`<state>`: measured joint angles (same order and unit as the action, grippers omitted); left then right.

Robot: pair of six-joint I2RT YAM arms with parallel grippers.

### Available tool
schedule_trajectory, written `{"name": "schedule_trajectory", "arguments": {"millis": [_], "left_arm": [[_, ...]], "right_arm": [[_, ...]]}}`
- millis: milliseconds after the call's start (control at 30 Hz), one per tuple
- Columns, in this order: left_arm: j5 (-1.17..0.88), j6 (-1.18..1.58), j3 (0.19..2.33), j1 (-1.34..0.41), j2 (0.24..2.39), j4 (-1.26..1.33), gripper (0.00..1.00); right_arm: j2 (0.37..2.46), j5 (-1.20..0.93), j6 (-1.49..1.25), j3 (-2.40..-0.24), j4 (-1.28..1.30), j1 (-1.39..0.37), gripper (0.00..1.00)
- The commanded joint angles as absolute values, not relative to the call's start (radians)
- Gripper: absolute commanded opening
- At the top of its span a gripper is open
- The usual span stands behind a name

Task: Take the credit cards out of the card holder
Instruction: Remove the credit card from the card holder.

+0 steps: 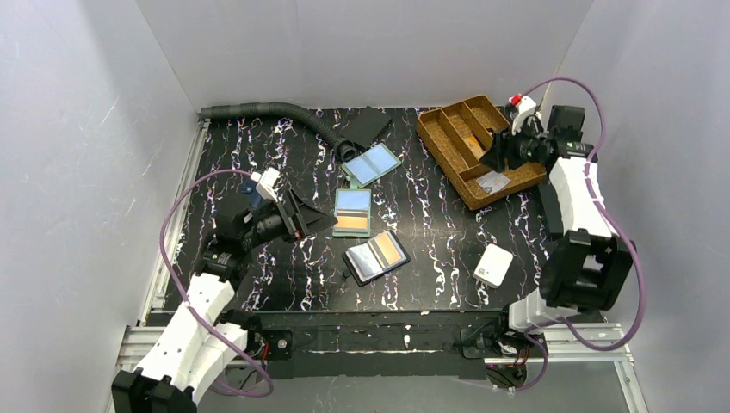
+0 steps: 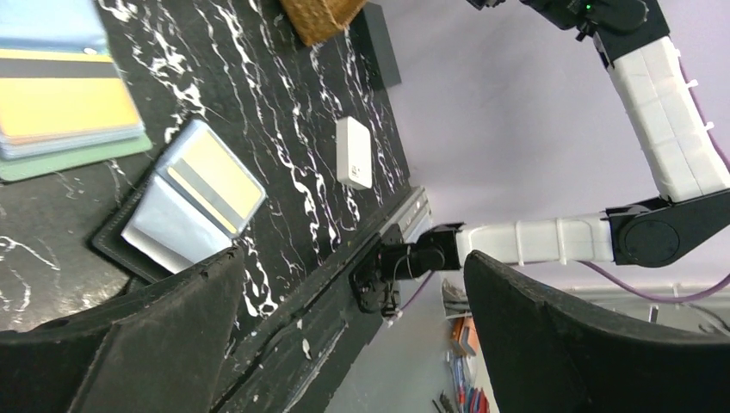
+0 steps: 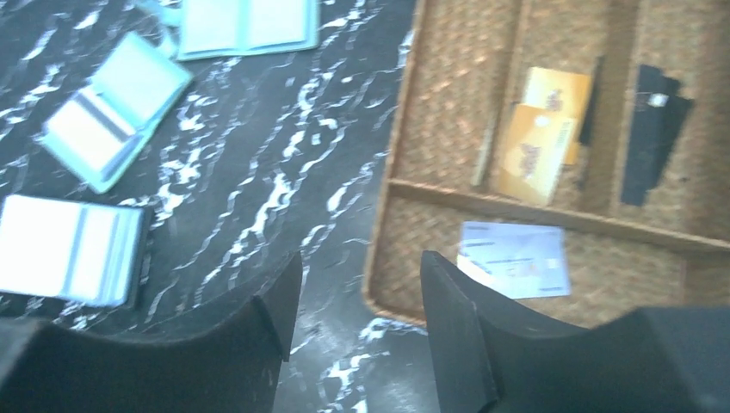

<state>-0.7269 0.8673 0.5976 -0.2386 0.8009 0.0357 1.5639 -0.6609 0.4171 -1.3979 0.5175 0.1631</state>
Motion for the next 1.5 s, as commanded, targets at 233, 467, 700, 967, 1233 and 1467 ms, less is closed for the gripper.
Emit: {"name": "schedule_trajectory", "arguments": {"millis": [233, 467, 700, 967, 1233, 1467], "left_arm": [[-0.511, 0.841, 0.573, -0.513, 0.742, -0.021, 0.98], [-0.393, 0.815, 0.554, -0.644, 0.774, -0.026, 0.98], [-0.344, 0.833, 0.541, -0.693, 0.786, -0.007, 0.98], [-0.322, 0.872, 0.528, -0.731, 0.810, 0.044, 0.98], [-0.286, 0.903, 0.517, -0.767, 0.814, 0.060, 0.98], [-0.218, 0.910, 0.540, -0.852, 0.879, 0.078, 0.98]], "right_arm": [[1.286, -0.993, 0.314, -1.126, 0.411, 0.163, 0.68], [1.238, -1.085, 0.310, -1.000, 0.353, 0.163, 0.71], [1.195, -1.153, 0.296, -0.894, 0.275, 0.163, 0.75], [1.216, -1.194, 0.255, -0.825, 0.186, 0.164, 0.77], [1.232, -1.214, 0.283, -0.790, 0.187, 0.163, 0.77], [1.204, -1.209, 0.299, -0.779, 0.199, 0.164, 0.79]]}}
